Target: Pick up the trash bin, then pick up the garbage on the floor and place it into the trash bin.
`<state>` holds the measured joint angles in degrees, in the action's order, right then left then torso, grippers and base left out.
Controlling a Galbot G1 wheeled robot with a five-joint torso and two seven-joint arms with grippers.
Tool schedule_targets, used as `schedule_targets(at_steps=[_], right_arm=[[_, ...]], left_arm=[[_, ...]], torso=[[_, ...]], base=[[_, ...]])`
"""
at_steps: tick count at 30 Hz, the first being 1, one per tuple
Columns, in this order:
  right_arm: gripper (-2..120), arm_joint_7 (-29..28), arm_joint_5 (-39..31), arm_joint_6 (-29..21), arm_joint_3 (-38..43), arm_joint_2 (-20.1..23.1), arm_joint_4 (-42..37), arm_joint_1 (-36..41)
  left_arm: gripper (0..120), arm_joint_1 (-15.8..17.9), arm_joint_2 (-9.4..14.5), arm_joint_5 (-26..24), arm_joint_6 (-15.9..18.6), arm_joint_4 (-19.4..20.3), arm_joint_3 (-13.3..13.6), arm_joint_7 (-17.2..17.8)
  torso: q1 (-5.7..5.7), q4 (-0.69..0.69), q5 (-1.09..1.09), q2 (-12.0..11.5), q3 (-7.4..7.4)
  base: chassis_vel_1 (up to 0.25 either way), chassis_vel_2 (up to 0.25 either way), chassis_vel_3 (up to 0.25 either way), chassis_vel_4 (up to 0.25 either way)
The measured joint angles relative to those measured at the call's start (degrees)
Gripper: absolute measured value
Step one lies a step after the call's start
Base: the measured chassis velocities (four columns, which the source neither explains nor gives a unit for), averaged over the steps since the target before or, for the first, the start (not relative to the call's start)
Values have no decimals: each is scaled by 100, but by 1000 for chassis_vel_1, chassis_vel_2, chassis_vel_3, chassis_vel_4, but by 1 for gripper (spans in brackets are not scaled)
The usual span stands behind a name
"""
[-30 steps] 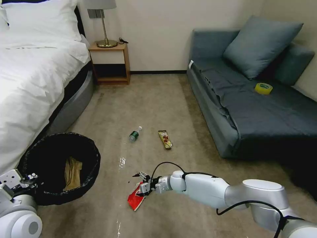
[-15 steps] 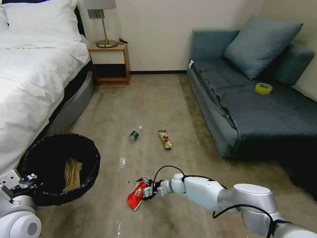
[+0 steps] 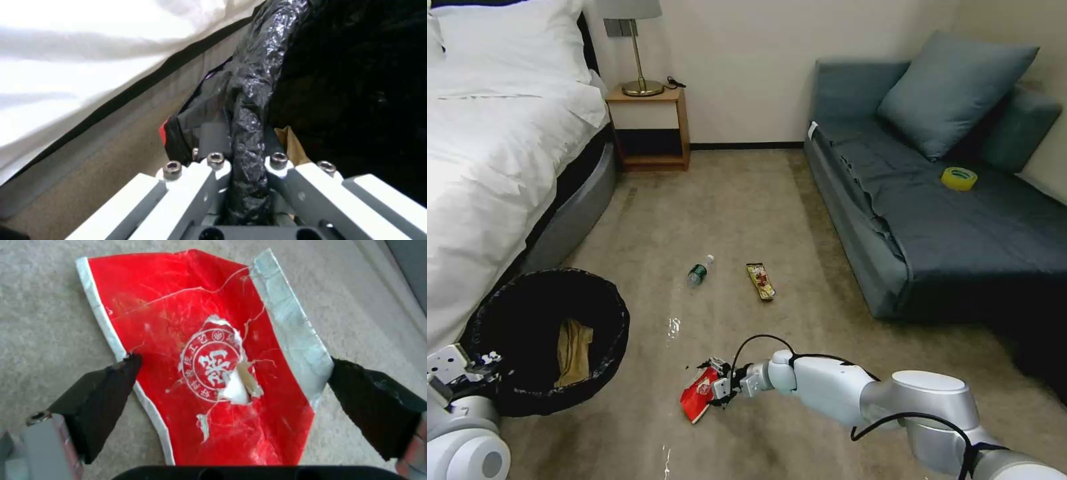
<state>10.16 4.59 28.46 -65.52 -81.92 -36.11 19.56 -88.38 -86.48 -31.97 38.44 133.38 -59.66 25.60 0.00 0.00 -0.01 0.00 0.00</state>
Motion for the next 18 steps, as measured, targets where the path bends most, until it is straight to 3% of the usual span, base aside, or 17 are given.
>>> schedule_targets(at_steps=[5,7,9,12,13,18], right_arm=[[90,49,-2,27,-2,-16,12,0],[79,73,-2,44,-3,-13,12,-1],[79,75,-2,45,-4,-12,12,-1],[61,79,-5,52,-4,10,11,-11],[61,79,-5,52,-4,10,11,-11],[38,83,-4,63,-1,69,-43,-28]], left_arm=[[3,-1,-6,-1,-8,0,0,-2],[3,8,-7,-1,-8,0,6,-4],[3,9,-8,-1,-9,0,7,-4],[3,21,-1,-3,-9,-6,4,-5],[3,21,-1,-3,-9,-6,4,-5],[3,33,-7,-3,-9,-27,26,-5]], torso=[[0,0,0,0,0],[0,0,0,0,0],[0,0,0,0,0],[0,0,0,0,0],[0,0,0,0,0],[0,0,0,0,0]], base=[[0,0,0,0],[0,0,0,0],[0,0,0,0],[0,0,0,0],[0,0,0,0],[0,0,0,0]])
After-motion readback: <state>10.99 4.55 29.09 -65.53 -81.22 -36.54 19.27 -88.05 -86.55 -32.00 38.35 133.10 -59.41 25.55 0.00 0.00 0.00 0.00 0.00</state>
